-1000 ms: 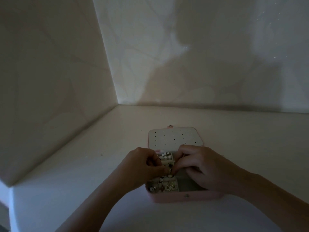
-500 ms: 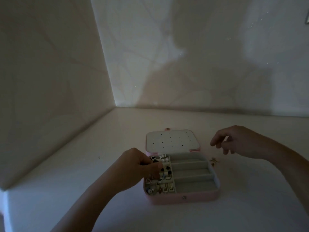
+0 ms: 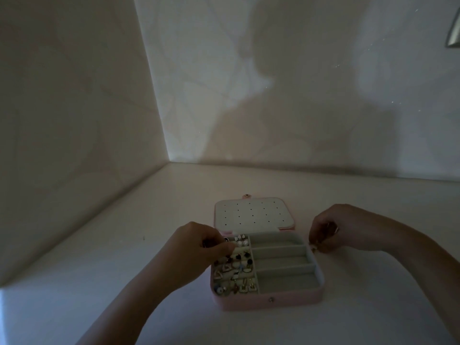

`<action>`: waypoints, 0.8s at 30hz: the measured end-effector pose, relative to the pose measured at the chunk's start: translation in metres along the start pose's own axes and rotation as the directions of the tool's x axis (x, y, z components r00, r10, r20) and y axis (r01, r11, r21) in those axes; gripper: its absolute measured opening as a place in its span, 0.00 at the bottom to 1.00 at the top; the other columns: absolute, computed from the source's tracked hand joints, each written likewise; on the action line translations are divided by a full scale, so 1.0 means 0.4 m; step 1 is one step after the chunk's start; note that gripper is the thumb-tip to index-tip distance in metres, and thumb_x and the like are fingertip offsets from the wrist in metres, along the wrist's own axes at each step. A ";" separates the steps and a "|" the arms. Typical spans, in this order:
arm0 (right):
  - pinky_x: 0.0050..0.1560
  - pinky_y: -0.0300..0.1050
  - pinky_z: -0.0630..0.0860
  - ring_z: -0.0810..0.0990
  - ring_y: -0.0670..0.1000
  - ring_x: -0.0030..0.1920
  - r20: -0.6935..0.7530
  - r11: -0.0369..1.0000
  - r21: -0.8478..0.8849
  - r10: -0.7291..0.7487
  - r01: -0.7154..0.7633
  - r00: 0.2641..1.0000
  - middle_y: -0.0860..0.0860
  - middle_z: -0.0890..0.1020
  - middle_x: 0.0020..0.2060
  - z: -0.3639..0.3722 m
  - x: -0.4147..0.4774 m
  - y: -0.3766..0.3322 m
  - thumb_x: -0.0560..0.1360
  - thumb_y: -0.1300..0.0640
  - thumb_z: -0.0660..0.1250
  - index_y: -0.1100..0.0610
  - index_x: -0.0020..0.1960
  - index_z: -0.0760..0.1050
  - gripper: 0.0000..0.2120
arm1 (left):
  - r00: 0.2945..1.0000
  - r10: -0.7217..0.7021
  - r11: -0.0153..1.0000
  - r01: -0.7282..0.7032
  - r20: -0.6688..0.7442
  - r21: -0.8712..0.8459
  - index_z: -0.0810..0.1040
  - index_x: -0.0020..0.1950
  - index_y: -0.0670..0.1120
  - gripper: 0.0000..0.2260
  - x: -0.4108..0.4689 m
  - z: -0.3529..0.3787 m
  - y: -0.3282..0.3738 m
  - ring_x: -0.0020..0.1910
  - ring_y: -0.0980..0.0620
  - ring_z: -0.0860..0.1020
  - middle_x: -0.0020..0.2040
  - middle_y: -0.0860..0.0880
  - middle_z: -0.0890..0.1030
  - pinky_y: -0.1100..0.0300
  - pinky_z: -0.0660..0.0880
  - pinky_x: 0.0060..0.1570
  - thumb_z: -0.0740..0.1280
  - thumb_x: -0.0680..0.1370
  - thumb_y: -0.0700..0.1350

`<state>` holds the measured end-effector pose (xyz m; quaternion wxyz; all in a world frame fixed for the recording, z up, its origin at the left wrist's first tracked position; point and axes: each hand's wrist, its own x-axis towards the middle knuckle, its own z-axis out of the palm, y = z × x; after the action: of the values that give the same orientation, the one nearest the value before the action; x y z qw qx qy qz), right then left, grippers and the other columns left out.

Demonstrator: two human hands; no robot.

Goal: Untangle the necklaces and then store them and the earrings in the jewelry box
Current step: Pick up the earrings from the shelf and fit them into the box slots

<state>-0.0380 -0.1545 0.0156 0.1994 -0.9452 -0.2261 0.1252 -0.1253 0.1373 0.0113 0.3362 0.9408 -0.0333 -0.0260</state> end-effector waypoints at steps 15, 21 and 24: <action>0.39 0.29 0.73 0.81 0.40 0.36 -0.514 0.931 0.239 -0.120 0.276 0.850 0.41 0.84 0.35 0.012 -0.020 -0.084 0.70 0.63 0.74 0.47 0.39 0.82 0.10 | 0.972 0.001 0.927 -0.089 -0.234 -0.365 0.84 0.42 0.47 0.06 -0.006 -0.022 0.021 0.27 0.62 0.76 0.31 0.52 0.82 0.70 0.70 0.27 0.68 0.76 0.41; 0.47 0.30 0.76 0.82 0.40 0.45 -0.583 0.818 0.187 -0.353 0.543 0.732 0.41 0.84 0.41 0.111 -0.022 -0.187 0.70 0.65 0.73 0.52 0.47 0.84 0.10 | 0.990 0.048 0.874 -0.105 -0.130 -0.475 0.83 0.46 0.50 0.04 -0.008 -0.016 0.033 0.38 0.56 0.83 0.40 0.52 0.85 0.68 0.75 0.35 0.70 0.74 0.43; 0.49 0.29 0.76 0.82 0.37 0.46 -0.626 0.794 0.113 -0.410 0.598 0.663 0.41 0.84 0.43 0.135 -0.023 -0.203 0.69 0.63 0.74 0.51 0.50 0.81 0.12 | 0.991 0.104 0.873 -0.130 -0.082 -0.470 0.84 0.46 0.52 0.08 -0.009 -0.001 0.041 0.41 0.54 0.83 0.39 0.52 0.85 0.64 0.79 0.41 0.71 0.69 0.51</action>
<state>-0.0941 -0.0752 0.0041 0.4300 -0.7921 -0.3888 -0.1912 -0.1295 0.1252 0.0223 0.5577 0.8267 -0.0738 0.0124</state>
